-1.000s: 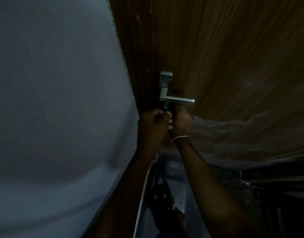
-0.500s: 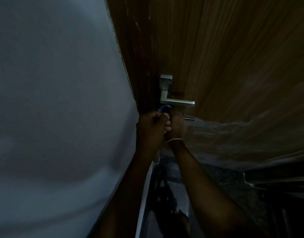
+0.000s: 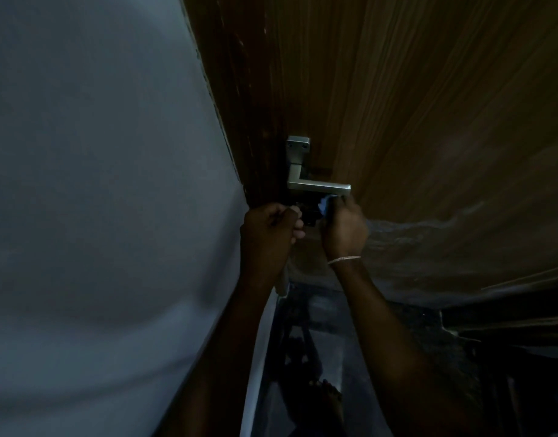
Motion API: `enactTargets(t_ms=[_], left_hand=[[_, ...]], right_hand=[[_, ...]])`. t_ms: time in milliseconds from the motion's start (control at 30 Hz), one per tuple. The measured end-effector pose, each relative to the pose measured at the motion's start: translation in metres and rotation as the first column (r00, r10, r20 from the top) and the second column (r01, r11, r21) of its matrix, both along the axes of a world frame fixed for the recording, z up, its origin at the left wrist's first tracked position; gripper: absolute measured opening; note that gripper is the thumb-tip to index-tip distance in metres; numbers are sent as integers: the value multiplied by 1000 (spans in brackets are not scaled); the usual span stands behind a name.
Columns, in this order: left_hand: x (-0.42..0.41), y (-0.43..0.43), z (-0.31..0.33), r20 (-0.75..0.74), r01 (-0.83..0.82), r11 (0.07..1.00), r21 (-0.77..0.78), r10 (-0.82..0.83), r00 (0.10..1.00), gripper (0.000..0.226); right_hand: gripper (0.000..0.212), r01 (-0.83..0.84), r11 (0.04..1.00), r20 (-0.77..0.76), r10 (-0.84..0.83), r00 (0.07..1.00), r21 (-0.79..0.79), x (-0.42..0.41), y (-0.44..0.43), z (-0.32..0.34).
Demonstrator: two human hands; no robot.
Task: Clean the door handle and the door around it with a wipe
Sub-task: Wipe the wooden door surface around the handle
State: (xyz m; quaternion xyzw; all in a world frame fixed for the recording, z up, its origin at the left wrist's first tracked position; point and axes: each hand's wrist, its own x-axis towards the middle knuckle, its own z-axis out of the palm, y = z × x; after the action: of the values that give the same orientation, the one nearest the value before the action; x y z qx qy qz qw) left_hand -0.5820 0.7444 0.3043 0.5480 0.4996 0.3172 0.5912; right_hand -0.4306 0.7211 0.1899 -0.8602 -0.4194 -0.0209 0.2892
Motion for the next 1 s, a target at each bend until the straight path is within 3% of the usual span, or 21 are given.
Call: enactTargets(t_ms=[100, 167, 300, 400, 500, 600, 767, 1000], left_hand=[[0, -1, 1, 12, 0, 1000, -15, 1, 1000, 14], [1, -2, 3, 16, -1, 1000, -23, 2, 1000, 13], [4, -1, 7, 20, 6, 1000, -23, -6, 1000, 14], [4, 1, 9, 20, 11, 1000, -2, -11, 1000, 15], [4, 2, 9, 14, 17, 1000, 13, -17, 1000, 14], [5, 1, 9, 22, 20, 1000, 1, -20, 1000, 14], [5, -1, 10, 11, 23, 1000, -1, -23, 1000, 17], [6, -1, 15, 51, 23, 1000, -2, -23, 998, 14]], right_hand=[[22, 230, 973, -57, -228, 972, 26, 25, -26, -1], [20, 291, 955, -139, -282, 949, 50, 28, -30, 1], [29, 96, 984, -156, -72, 985, 153, -7, -2, 19], [30, -48, 997, -187, 60, 981, 65, -23, 27, 17], [34, -50, 999, -284, 47, 958, -1, -25, 37, 13], [21, -81, 990, -183, 101, 978, 112, -19, 26, 11], [8, 161, 943, -227, -95, 969, 293, 27, -20, 3], [15, 527, 835, -278, -474, 835, 159, 111, -96, -13]])
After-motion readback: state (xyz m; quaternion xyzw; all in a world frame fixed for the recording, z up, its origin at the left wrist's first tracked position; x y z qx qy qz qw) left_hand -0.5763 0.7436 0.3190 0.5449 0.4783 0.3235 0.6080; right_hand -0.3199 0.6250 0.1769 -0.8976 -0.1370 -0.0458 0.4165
